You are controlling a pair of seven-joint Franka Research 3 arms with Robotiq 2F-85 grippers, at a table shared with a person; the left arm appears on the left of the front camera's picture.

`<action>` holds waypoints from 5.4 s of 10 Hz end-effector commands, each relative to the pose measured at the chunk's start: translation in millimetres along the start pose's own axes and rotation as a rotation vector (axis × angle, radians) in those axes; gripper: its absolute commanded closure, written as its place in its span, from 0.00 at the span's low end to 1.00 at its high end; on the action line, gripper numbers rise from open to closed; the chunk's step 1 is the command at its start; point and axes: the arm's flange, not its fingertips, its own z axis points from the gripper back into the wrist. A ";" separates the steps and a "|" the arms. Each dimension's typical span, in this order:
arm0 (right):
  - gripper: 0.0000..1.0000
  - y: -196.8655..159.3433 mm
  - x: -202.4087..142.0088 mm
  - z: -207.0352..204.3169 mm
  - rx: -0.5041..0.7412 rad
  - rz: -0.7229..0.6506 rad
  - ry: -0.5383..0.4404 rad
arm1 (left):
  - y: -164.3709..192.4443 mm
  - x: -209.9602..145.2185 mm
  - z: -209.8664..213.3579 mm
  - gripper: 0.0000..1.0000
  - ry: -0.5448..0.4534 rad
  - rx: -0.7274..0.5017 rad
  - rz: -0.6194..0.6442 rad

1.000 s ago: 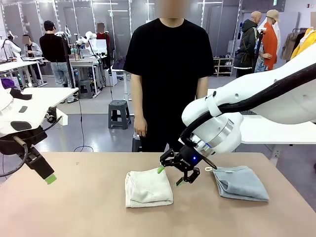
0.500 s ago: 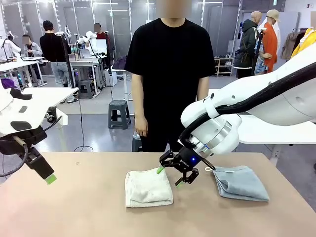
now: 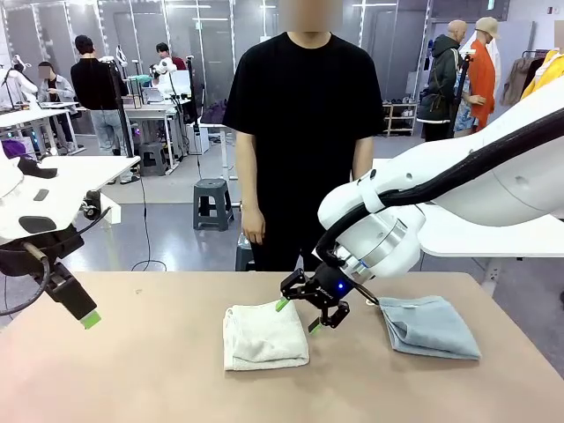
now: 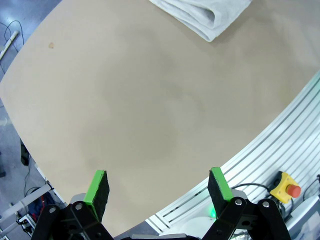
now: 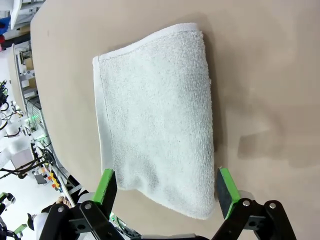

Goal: Fold the towels and place them in the basket.
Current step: Stack the folded Towel with hook on the right side of the table.

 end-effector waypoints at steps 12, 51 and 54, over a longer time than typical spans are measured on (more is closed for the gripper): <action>0.00 -2.2 13.6 -38.6 0.029 0.135 0.025 | -2.2 -0.7 0.8 0.00 0.009 -0.005 0.017; 0.94 -95.0 17.0 235.8 -0.362 0.277 -0.118 | -2.2 -0.7 0.8 0.00 0.009 -0.005 0.017; 0.94 -134.8 11.5 234.6 -0.434 0.271 -0.100 | -2.2 -0.7 0.8 0.00 0.009 -0.005 0.017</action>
